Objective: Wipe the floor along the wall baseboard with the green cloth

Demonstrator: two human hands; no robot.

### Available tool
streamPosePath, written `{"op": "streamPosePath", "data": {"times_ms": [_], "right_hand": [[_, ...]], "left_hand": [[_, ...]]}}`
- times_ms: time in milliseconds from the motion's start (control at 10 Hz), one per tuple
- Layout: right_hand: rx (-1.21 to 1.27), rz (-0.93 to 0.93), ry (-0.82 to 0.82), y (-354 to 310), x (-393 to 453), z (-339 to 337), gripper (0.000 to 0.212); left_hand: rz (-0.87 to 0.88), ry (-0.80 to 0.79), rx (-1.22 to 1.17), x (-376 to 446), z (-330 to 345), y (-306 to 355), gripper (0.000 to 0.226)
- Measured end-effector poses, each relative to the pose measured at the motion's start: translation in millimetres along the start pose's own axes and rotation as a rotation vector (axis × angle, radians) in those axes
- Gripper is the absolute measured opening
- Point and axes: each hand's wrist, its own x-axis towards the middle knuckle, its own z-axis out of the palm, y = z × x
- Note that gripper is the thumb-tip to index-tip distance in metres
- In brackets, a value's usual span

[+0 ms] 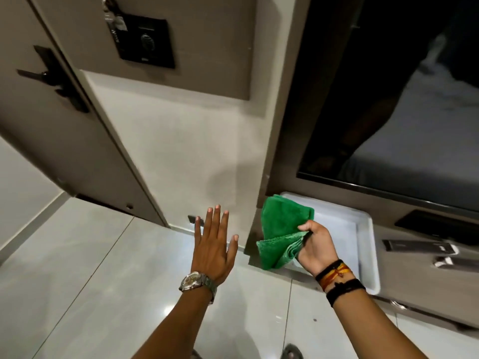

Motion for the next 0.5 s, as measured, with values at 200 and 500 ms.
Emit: {"op": "streamPosePath", "data": {"times_ms": [200,500], "right_hand": [[-0.073,0.041,0.14,-38,42,-50,0.04],[-1.01,-0.182,0.535,-41,35,-80,0.049]], "left_hand": [[-0.003,-0.001,0.03,-8,24,82,0.077],[0.092,0.111,0.209,11,-24,86,0.071]]}}
